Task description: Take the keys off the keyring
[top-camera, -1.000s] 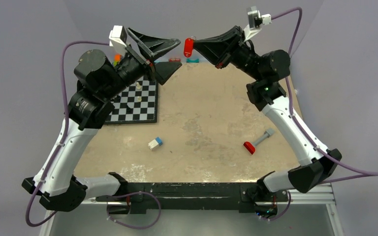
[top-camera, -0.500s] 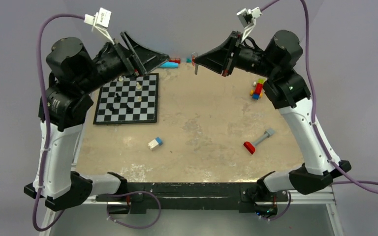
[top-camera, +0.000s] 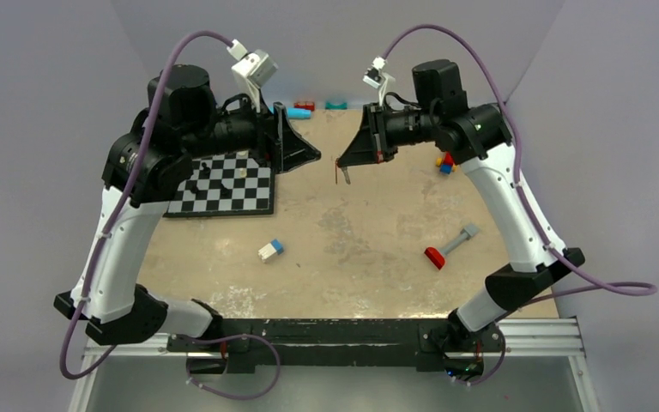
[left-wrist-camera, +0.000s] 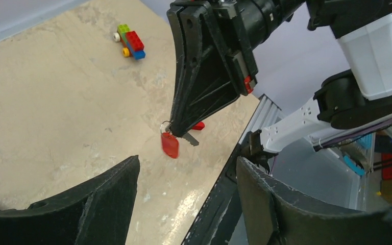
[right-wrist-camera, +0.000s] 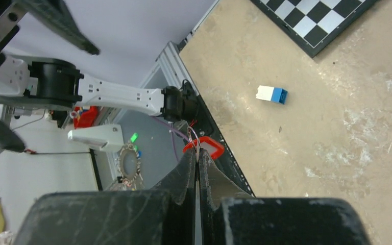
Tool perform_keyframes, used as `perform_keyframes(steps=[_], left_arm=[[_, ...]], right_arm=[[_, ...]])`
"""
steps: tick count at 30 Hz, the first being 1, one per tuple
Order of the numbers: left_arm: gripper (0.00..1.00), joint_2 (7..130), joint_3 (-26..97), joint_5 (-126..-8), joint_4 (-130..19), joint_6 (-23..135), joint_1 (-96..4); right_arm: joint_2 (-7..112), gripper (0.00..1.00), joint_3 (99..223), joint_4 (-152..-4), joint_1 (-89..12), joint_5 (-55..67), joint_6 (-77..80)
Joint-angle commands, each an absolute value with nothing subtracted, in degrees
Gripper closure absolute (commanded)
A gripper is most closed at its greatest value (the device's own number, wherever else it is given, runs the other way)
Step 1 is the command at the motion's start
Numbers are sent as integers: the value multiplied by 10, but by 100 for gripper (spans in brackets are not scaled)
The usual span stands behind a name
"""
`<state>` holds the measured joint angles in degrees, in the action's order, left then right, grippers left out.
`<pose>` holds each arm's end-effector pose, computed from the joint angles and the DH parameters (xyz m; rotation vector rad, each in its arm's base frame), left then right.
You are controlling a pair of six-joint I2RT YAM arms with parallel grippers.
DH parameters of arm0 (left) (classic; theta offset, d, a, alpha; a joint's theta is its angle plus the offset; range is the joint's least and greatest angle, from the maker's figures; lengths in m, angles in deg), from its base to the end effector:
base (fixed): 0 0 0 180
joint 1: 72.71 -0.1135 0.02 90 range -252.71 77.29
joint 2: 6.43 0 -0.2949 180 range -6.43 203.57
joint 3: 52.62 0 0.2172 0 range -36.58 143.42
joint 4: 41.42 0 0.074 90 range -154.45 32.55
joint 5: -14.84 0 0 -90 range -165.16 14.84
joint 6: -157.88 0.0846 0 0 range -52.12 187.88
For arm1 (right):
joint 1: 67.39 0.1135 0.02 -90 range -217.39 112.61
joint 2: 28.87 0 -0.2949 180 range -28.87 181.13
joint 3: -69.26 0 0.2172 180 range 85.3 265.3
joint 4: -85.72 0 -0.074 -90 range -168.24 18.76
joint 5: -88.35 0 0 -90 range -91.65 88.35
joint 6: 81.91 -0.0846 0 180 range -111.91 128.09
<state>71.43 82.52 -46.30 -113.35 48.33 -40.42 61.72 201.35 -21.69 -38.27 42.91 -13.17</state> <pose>0.1630 -0.1513 0.5471 0.5856 1.8450 -1.0802 0.2338 0.1982 0.4830 -0.6496 2.1305 1.3261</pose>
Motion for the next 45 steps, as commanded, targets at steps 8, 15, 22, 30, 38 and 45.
perform_keyframes(steps=[8, 15, 22, 30, 38, 45], left_arm=[[36, 750, 835, -367, -1137, 528, -403], [45, 763, 831, -322, -1109, 501, -402], [49, 758, 808, -326, -1120, 509, -402], [58, 759, 800, -313, -1114, 498, -400], [66, 771, 816, -304, -1112, 487, -393], [70, 772, 815, -306, -1115, 488, -386]], right_arm=[[565, 100, 2032, -186, -351, 464, -83], [571, 100, 2040, -182, -331, 440, -71], [580, 100, 2063, -179, -329, 427, -67], [577, 100, 2053, -188, -326, 434, -64], [570, 100, 2047, -201, -326, 434, -68], [568, 100, 2045, -200, -325, 436, -68]])
